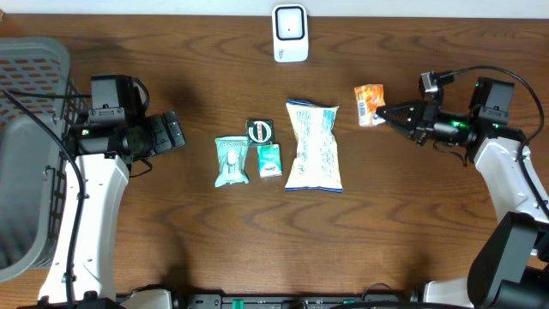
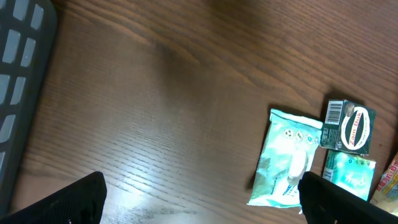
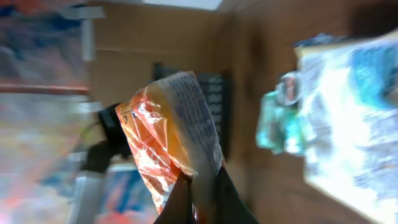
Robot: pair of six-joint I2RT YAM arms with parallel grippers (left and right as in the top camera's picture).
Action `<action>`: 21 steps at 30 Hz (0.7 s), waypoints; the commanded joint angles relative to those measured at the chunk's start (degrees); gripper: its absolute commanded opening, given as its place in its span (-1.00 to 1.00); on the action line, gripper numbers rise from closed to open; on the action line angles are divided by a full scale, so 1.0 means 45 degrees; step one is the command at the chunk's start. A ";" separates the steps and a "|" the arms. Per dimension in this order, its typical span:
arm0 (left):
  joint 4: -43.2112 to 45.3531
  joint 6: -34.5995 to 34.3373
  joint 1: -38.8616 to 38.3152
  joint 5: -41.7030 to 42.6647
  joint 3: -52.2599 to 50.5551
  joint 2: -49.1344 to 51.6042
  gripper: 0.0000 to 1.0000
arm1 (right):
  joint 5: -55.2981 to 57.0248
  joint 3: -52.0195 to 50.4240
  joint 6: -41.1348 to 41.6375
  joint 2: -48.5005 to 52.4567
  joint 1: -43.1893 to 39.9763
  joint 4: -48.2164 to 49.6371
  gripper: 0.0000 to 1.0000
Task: Scan the item barcode
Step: 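Carry the Kleenex pack toward the white scanner with right gripper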
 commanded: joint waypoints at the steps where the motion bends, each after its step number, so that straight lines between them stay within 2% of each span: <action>1: -0.0005 0.0170 0.0044 -0.0029 0.0117 0.0083 0.96 | -0.1477 0.0092 0.2531 0.0010 -0.0092 0.0044 -0.98; 4: -0.0005 0.0170 0.0044 -0.0029 0.0117 0.0083 0.96 | -0.1481 0.0092 0.3249 0.0010 -0.0073 0.0044 -0.98; 11: -0.0005 0.0165 0.0044 -0.0024 0.0117 0.0083 0.96 | -0.0801 0.0092 0.3094 0.0005 0.0044 0.1049 -0.98; 15: -0.0005 0.0170 0.0044 -0.0024 0.0117 0.0083 0.96 | 0.1360 0.0092 0.4405 0.0005 0.0661 0.1069 -0.98; 18: -0.0005 0.0170 0.0044 -0.0024 0.0117 0.0083 0.96 | 0.1311 0.0092 0.5474 0.0005 0.0971 0.1724 -0.98; 21: -0.0005 0.0165 0.0044 -0.0024 0.0117 0.0083 0.96 | 0.0656 0.0092 0.7422 0.0005 0.1443 0.3327 -0.98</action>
